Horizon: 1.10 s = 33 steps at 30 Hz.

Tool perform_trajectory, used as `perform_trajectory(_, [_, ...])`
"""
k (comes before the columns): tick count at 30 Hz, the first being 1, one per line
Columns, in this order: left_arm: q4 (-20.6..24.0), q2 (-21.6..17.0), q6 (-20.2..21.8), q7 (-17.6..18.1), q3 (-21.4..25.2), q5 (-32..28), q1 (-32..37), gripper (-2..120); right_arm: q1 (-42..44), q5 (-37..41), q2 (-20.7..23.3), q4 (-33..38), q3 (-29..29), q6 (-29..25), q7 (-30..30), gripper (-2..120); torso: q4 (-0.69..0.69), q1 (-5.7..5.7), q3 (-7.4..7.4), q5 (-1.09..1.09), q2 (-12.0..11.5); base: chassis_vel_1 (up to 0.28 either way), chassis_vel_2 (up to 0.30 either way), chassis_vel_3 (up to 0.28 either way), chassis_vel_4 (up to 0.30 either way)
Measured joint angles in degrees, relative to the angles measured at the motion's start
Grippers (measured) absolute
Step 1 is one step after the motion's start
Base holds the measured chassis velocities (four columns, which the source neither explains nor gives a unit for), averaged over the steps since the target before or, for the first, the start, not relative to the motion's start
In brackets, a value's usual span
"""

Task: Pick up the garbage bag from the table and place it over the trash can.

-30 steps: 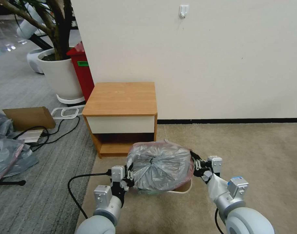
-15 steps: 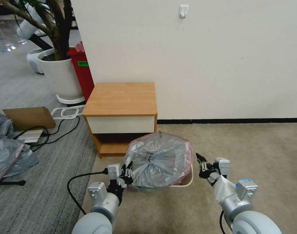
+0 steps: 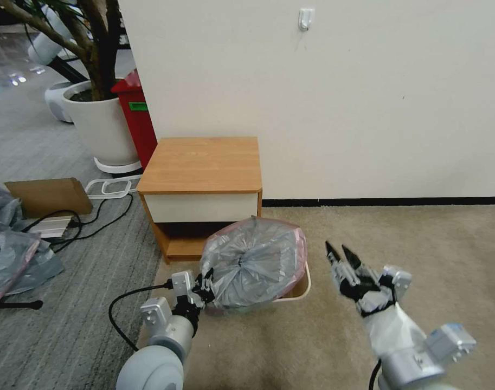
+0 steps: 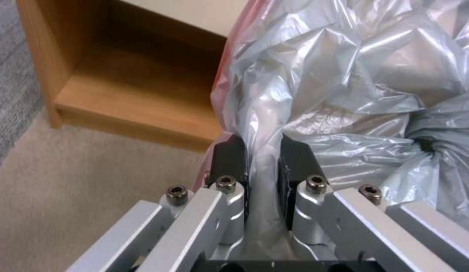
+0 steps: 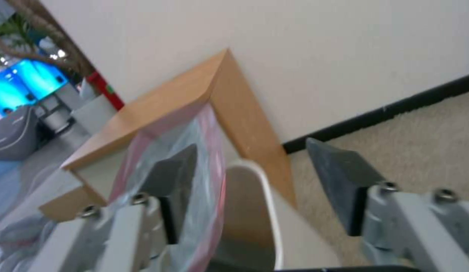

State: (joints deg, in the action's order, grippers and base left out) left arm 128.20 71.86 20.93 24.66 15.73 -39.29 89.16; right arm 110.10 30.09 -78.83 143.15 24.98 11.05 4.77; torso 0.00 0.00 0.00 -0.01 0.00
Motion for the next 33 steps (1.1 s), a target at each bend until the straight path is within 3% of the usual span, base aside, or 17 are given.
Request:
perform_trajectory(3, [-0.14, -0.23, -0.33, 0.12, 0.1, -0.06, -0.51, 9, 0.98, -0.51, 0.08, -0.63, -1.74, 0.07, -1.73, 79, 0.0, 0.0, 0.0, 0.01, 0.0, 0.0, 0.0, 0.0, 0.0])
perform_trajectory(5, [-0.14, -0.29, -0.36, 0.12, 0.14, -0.06, -0.56, 9, 1.07, -0.56, -0.01, -0.79, -2.18, 0.2, -1.97, 80, 0.0, 0.0, 0.0, 0.01, 0.0, 0.0, 0.0, 0.0, 0.0])
perform_trajectory(6, [-0.14, -0.41, -0.44, 0.14, 0.18, -0.06, -0.71, 9, 1.16, -0.59, -0.18, -0.89, -3.06, 0.57, -2.22, 88, 0.0, 0.0, 0.0, 0.01, 0.0, 0.0, 0.0, 0.0, 0.0])
perform_trajectory(9, [-0.15, -0.52, -0.52, 0.14, 0.16, -0.08, -1.14, 9, 1.14, -1.26, -0.39, -1.0, -4.72, 1.1, -3.15, 98, 0.0, 0.0, 0.0, 0.01, 0.0, 0.0, 0.0, 0.0, 0.0])
perform_trajectory(12, [-0.2, -0.51, -0.63, 0.14, 0.05, -0.19, -1.45, 9, 0.93, -1.93, -0.63, -1.37, -5.56, 1.56, -3.78, 100, 0.0, 0.0, 0.0, 0.01, 0.0, 0.0, 0.0, 0.0, 0.0])
perform_trajectory(19, [-0.18, -0.43, -0.94, 0.1, -0.17, -0.65, -1.94, 9, -0.72, -3.62, -1.56, -3.89, -7.76, 2.4, -4.19, 98, 0.0, 0.0, 0.0, 0.0, 0.0, 0.0, 0.0, 0.0, 0.0])
perform_trajectory(33, [0.96, -0.72, -0.94, -0.22, -0.62, -0.79, -1.91, 9, -2.45, -5.38, -2.35, -5.6, -8.89, 1.75, -5.05, 82, 0.0, 0.0, 0.0, 0.0, 0.0, 0.0, 0.0, 0.0, 0.0])
